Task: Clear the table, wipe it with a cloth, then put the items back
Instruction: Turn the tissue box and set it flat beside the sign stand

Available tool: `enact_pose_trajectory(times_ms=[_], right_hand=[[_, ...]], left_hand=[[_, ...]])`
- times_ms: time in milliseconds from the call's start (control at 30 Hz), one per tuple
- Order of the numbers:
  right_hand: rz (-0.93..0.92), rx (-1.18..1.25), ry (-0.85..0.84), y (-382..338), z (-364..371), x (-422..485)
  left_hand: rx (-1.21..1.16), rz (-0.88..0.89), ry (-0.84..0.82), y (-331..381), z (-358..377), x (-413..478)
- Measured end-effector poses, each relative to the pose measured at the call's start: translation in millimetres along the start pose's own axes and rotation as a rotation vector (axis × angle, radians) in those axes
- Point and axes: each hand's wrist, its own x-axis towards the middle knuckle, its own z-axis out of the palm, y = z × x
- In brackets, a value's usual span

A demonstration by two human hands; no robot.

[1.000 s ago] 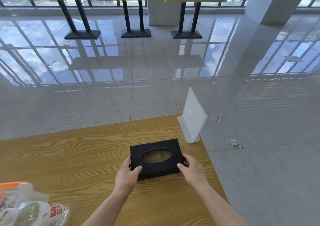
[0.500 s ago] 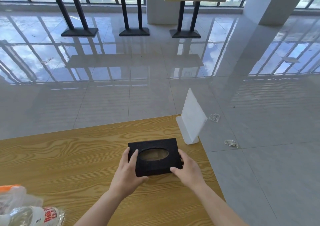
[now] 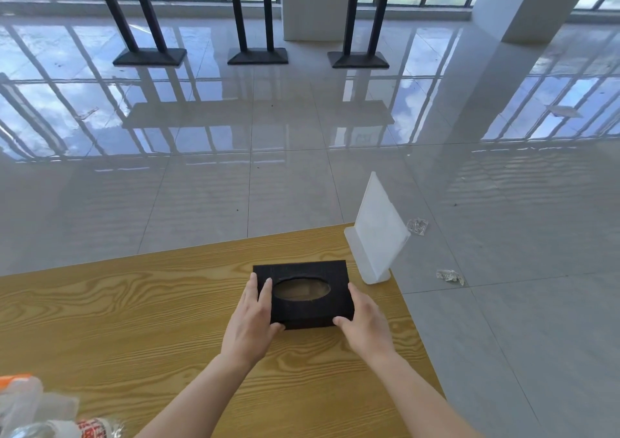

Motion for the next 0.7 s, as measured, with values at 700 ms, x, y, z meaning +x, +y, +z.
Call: enact_pose_trajectory(times_ms=[700], right_hand=[[-0.113, -0.239, 0.033, -19.3, -28.6, 74.3]], left_hand=[[0.005, -0.013, 0.03, 8.5, 3.8, 55.5]])
